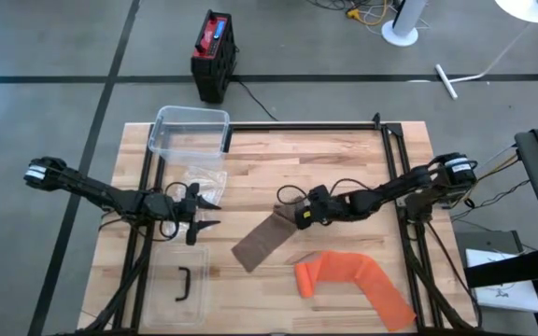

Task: Roll bandage
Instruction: Roll the brown bandage

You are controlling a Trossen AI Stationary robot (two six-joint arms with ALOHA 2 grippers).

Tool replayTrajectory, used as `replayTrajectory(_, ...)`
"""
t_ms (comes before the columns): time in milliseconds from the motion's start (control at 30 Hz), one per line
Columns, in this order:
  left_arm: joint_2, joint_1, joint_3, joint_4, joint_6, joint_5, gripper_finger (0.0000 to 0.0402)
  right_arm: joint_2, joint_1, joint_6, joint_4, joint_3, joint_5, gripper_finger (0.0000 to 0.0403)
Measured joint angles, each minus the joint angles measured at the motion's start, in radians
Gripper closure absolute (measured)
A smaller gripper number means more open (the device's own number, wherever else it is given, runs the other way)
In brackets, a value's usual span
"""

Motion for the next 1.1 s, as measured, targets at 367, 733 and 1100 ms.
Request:
replayTrajectory(367, 0.000, 0.000, 0.000, 0.000, 0.000, 0.000, 0.0203, 0.023, -0.038, -0.217, -0.039, 0.050, -0.027, 0.0233)
replayTrajectory(733, 0.007, 0.000, 0.000, 0.008, 0.000, 0.000, 0.0203, 0.037, -0.103, -0.332, -0.092, 0.073, -0.090, 0.0273)
replayTrajectory(1100, 0.011, 0.000, 0.000, 0.011, 0.000, 0.000, 0.0203, -0.009, -0.116, -0.499, -0.121, 0.071, -0.096, 0.0371)
